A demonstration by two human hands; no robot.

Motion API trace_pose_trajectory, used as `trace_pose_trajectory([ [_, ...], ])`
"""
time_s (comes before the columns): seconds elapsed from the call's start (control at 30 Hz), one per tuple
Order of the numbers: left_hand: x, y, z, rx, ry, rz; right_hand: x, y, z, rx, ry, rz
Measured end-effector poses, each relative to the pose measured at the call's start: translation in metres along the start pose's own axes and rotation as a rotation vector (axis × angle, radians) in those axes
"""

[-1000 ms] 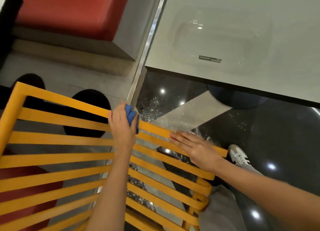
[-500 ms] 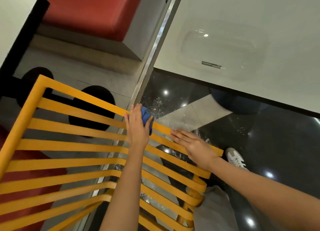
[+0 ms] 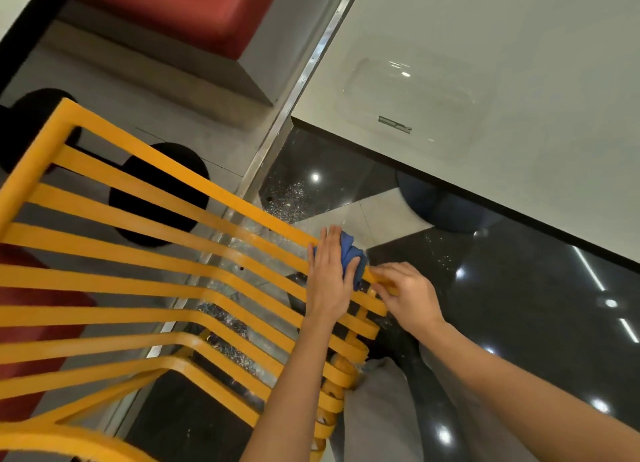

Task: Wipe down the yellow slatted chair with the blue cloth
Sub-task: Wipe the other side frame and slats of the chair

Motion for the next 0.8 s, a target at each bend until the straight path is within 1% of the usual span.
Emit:
trace_pose_trajectory([
  [0.07, -0.01, -0.001, -0.007, -0.05, -0.054, 0.053, -0.004, 0.004, -0.003, 0.017, 0.006, -0.019],
  [0.17, -0.016, -0.018, 0.002, -0.152, -0.233, 0.192, -0.009, 0.008, -0.008, 0.054, 0.019, -0.049],
  [0.33, -0.025, -0.049, 0.019, -0.221, -0.333, 0.437, -0.018, 0.016, -0.004, 0.148, 0.223, -0.105],
  [0.4, -0.033, -0.063, 0.017, -0.299, -0.469, 0.529, -0.019, 0.02, 0.001, 0.18, 0.286, -0.134],
  [0.47, -0.034, -0.076, 0.011, -0.397, -0.676, 0.589, -0.018, 0.024, 0.003, 0.214, 0.375, -0.187],
  [0.53, -0.024, -0.084, 0.002, -0.474, -0.995, 0.596, -0.016, 0.025, -0.002, 0.219, 0.504, -0.275],
  [0.57, -0.017, -0.086, 0.001, -0.501, -1.15, 0.574, -0.017, 0.024, -0.007, 0.197, 0.545, -0.323],
  [0.6, -0.012, -0.089, 0.001, -0.515, -1.256, 0.547, -0.017, 0.023, -0.014, 0.154, 0.561, -0.37],
  [0.63, -0.011, -0.092, 0.004, -0.516, -1.303, 0.519, -0.018, 0.022, -0.019, 0.111, 0.551, -0.416],
  [0.7, -0.015, -0.099, 0.01, -0.486, -1.311, 0.472, -0.022, 0.02, -0.026, 0.047, 0.53, -0.496],
  [0.8, -0.034, -0.109, 0.026, -0.389, -1.301, 0.427, -0.03, 0.018, -0.038, -0.006, 0.588, -0.594],
])
Point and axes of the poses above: each hand's wrist, its own y-axis towards the middle knuckle, its own x-axis out of the palm, z = x × y, the point moved 9 cm from there along y, towards the middle knuckle, and after that the axes turned 9 degrees about -z, right-handed, at the moved point
